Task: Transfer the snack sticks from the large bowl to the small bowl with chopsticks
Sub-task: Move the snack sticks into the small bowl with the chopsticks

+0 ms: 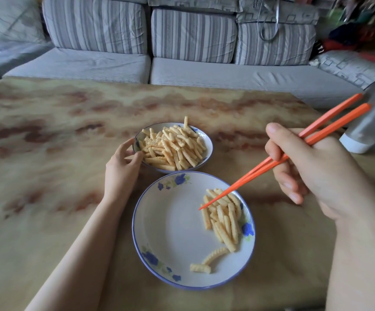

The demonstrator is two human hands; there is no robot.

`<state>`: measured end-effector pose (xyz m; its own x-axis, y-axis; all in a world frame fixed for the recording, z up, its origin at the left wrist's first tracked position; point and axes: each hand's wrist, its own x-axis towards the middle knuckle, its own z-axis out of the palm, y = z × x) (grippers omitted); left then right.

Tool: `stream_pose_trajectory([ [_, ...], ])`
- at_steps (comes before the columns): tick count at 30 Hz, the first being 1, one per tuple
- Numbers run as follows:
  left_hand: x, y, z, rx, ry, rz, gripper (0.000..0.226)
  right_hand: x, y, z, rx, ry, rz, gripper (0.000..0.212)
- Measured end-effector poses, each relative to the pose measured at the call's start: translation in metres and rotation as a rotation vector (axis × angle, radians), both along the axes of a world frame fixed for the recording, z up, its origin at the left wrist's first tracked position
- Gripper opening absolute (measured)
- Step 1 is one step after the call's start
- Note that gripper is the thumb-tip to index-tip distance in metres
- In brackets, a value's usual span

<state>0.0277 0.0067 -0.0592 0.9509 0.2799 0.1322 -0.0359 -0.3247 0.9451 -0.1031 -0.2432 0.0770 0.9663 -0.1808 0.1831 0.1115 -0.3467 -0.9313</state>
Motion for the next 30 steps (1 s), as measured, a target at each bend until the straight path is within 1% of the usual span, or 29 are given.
stream_pose_trajectory([
  [11, 0.000, 0.000, 0.000, -0.005, -0.009, -0.003, 0.039, -0.003, -0.002, -0.001, -0.019, 0.041, 0.043, 0.043],
  [14, 0.000, -0.001, 0.001, 0.005, -0.011, -0.001, 0.039, 0.002, 0.002, -0.007, 0.004, 0.068, 0.068, 0.043],
  [18, 0.000, 0.000, 0.000, 0.006, -0.015, -0.003, 0.039, 0.009, 0.005, -0.011, 0.040, 0.048, 0.052, 0.042],
  [22, 0.000, 0.000, 0.000, 0.011, -0.012, -0.004, 0.040, 0.013, 0.006, -0.013, 0.119, -0.025, 0.000, 0.043],
  [26, 0.000, 0.000, 0.001, 0.029, -0.008, 0.001, 0.040, 0.021, 0.012, -0.017, 0.299, -0.183, -0.128, 0.044],
  [30, -0.001, 0.000, 0.001, 0.022, -0.006, -0.002, 0.040, 0.035, 0.022, -0.027, 0.337, -0.278, -0.262, 0.043],
])
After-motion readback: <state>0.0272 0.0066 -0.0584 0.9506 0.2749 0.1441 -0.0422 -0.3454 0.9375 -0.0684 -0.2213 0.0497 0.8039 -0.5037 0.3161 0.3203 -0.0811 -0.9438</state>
